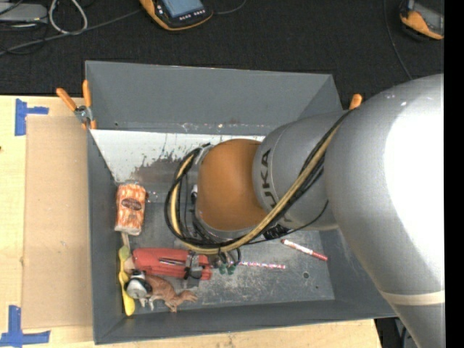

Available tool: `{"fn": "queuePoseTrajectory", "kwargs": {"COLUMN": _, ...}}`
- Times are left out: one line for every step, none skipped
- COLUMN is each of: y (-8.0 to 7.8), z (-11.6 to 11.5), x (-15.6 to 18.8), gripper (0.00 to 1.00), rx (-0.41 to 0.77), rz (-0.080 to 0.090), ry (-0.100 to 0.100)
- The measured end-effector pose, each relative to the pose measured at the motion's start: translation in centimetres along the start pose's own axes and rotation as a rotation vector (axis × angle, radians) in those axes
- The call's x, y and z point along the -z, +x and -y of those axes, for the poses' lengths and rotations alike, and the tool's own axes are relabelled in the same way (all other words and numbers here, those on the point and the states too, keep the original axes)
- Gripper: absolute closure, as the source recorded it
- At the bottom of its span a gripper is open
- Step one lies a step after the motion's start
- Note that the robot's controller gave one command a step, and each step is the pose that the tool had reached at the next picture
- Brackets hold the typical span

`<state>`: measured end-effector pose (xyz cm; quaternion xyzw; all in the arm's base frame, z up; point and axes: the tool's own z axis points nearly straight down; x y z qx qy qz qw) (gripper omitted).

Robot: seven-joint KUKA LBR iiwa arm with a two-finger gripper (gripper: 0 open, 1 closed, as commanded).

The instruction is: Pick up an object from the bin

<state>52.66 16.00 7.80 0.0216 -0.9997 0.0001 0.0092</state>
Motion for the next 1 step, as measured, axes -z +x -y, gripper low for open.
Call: {"fn": "queuePoseTrajectory", "kwargs": {"y": 0.03, "z": -2.92, "x": -0.74, "gripper": 1.00, "rx": 0.325, "rz": 0.004, "ry": 0.006}}
